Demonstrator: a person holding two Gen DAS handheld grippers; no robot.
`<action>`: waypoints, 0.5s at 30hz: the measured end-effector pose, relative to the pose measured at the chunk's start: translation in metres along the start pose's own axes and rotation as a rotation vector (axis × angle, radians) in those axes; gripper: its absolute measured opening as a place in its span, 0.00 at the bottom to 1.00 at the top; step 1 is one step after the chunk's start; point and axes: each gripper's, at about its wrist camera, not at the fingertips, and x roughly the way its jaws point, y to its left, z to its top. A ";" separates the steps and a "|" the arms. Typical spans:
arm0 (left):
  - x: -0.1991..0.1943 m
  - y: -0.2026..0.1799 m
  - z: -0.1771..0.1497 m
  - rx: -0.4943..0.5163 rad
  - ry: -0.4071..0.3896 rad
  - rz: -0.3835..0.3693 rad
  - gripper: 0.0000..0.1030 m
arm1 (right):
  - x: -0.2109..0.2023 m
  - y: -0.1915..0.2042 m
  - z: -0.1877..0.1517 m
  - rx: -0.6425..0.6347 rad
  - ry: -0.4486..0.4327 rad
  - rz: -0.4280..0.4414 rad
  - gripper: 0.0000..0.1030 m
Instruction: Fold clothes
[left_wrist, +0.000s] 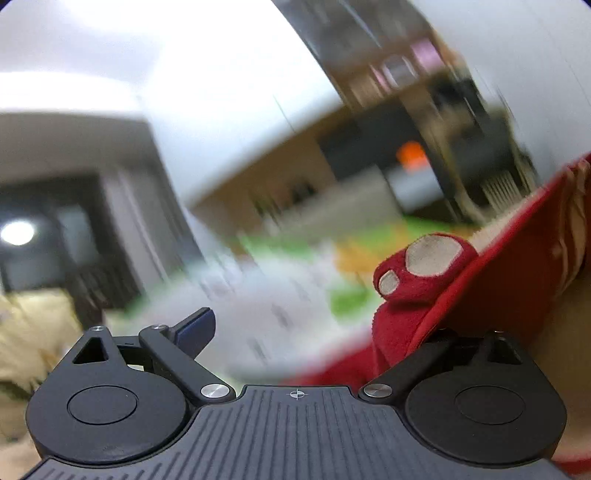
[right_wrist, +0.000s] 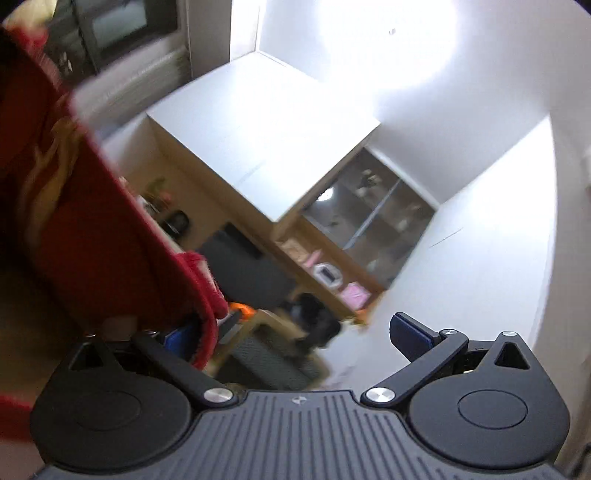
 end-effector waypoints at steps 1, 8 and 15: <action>-0.004 0.005 0.007 -0.008 -0.032 0.031 0.97 | -0.011 -0.010 -0.002 0.022 0.016 0.041 1.00; -0.083 0.032 -0.016 0.011 0.034 -0.127 1.00 | -0.101 0.000 -0.069 -0.066 0.217 0.266 1.00; -0.126 0.012 -0.094 0.097 0.375 -0.494 0.99 | -0.128 -0.025 -0.089 0.148 0.403 0.688 1.00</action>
